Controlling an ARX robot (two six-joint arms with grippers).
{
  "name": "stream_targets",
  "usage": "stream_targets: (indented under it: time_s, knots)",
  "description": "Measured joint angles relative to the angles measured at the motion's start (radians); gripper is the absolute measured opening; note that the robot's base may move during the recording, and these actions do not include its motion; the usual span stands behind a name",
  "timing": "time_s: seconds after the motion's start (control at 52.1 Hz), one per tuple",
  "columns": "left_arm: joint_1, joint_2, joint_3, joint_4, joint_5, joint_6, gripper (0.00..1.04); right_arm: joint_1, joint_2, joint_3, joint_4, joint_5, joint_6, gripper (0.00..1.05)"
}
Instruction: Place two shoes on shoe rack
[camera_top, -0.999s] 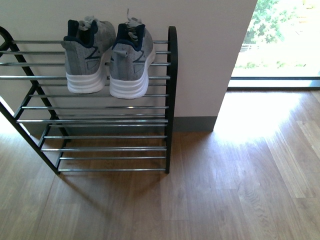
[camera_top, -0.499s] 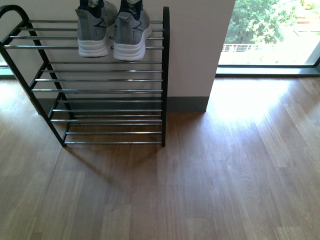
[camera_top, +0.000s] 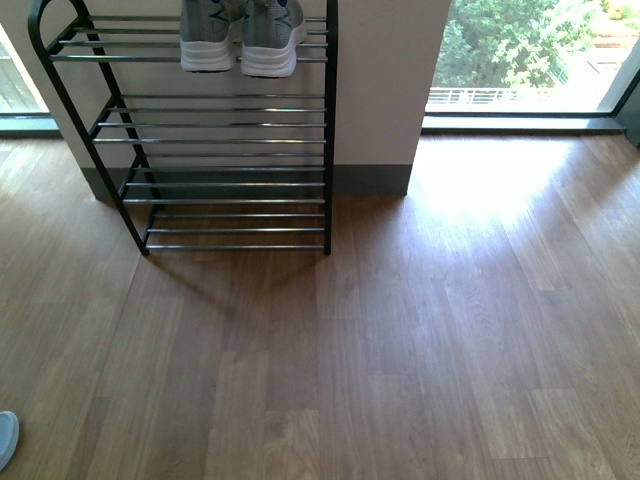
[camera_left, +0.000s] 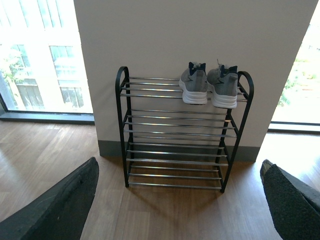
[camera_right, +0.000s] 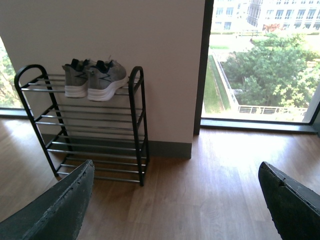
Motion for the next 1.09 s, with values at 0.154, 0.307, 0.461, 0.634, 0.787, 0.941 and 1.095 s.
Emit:
stream_targets:
  time_s: [0.154, 0.307, 0.461, 0.634, 0.787, 0.941, 1.095]
  knots:
    - [0.0, 0.0, 0.0, 0.0, 0.0, 0.0, 0.95, 0.0, 0.0, 0.0, 0.0, 0.0, 0.0, 0.95]
    - [0.0, 0.0, 0.0, 0.0, 0.0, 0.0, 0.95, 0.0, -0.001, 0.0, 0.0, 0.0, 0.0, 0.95]
    - [0.0, 0.0, 0.0, 0.0, 0.0, 0.0, 0.95, 0.0, 0.0, 0.0, 0.0, 0.0, 0.0, 0.95]
    - [0.0, 0.0, 0.0, 0.0, 0.0, 0.0, 0.95, 0.0, -0.001, 0.0, 0.0, 0.003, 0.0, 0.95]
    - [0.0, 0.0, 0.0, 0.0, 0.0, 0.0, 0.95, 0.0, -0.001, 0.0, 0.0, 0.003, 0.0, 0.95]
    - [0.0, 0.0, 0.0, 0.0, 0.0, 0.0, 0.95, 0.0, -0.001, 0.0, 0.0, 0.003, 0.0, 0.95]
    - [0.0, 0.0, 0.0, 0.0, 0.0, 0.0, 0.95, 0.0, 0.0, 0.0, 0.0, 0.002, 0.0, 0.96]
